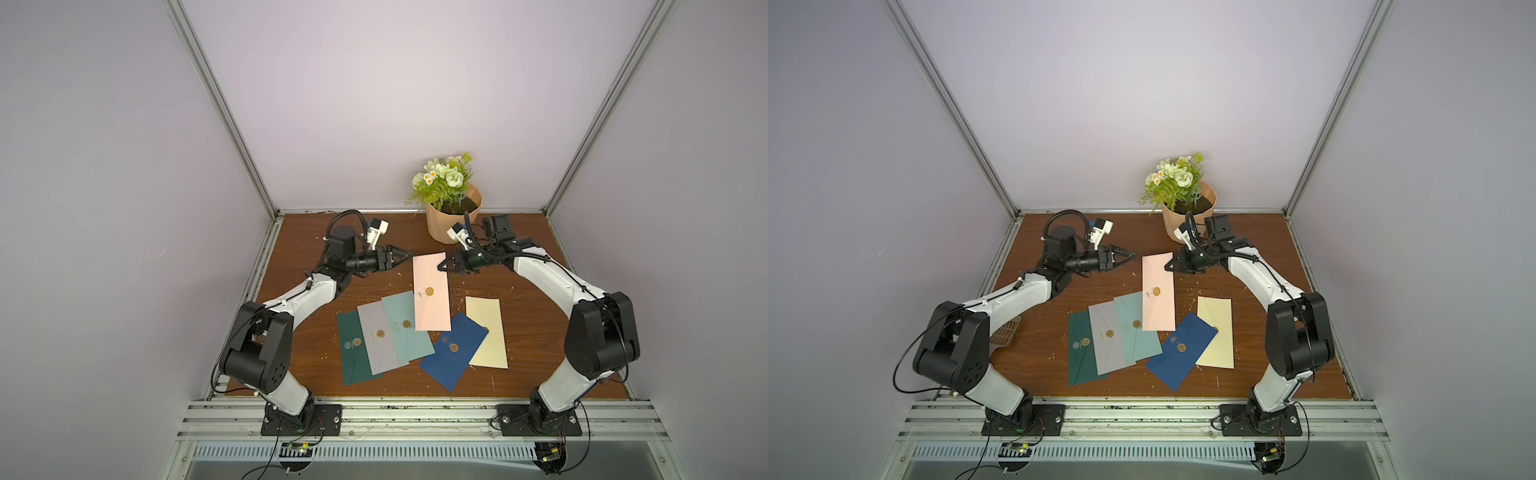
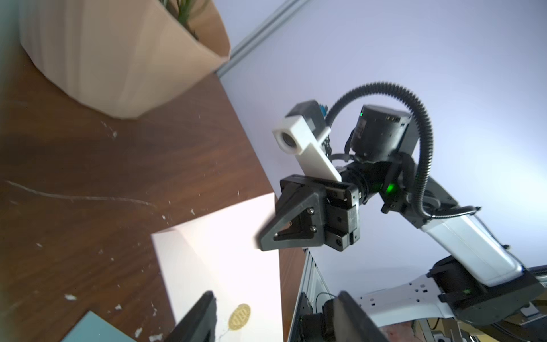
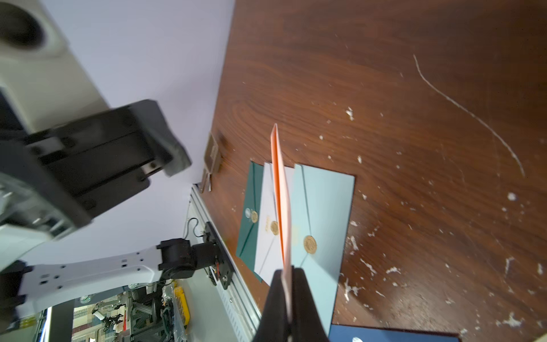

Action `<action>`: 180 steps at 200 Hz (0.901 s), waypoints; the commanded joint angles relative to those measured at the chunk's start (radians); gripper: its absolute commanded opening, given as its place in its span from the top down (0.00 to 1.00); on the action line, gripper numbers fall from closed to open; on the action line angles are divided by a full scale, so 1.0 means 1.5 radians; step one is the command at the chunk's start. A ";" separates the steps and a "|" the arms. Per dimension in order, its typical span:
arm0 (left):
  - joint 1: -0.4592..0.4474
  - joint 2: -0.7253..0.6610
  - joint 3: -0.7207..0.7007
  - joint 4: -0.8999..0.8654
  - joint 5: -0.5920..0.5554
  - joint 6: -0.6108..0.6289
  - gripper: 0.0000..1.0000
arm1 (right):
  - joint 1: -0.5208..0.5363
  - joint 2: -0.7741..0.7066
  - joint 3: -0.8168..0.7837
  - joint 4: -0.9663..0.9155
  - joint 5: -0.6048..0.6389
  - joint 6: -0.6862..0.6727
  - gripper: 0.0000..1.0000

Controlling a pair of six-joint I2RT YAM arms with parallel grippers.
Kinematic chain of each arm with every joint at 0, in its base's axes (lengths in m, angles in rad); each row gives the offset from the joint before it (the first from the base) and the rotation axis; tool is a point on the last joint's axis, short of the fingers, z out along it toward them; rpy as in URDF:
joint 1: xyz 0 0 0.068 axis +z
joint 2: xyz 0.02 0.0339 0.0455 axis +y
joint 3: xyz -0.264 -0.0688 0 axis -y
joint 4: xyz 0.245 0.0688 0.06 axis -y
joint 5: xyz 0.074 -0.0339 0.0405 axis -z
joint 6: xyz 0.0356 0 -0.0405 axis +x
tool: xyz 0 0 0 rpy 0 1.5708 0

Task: Open the envelope
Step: Pick up the envelope from the envelope.

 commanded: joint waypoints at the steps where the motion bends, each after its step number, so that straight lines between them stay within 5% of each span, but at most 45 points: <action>1: 0.011 -0.002 -0.005 0.130 0.087 -0.080 0.31 | -0.002 -0.026 0.032 0.016 -0.106 0.042 1.00; 54: 0.012 -0.003 0.002 0.136 0.090 -0.062 0.30 | -0.002 -0.051 0.033 0.204 -0.180 0.201 1.00; 152: 0.023 -0.003 -0.029 0.171 0.066 -0.074 0.29 | -0.002 -0.069 0.054 0.240 -0.197 0.251 1.00; 180: 0.014 0.008 -0.027 0.213 0.081 -0.111 0.44 | 0.000 -0.061 0.031 0.342 -0.205 0.323 1.00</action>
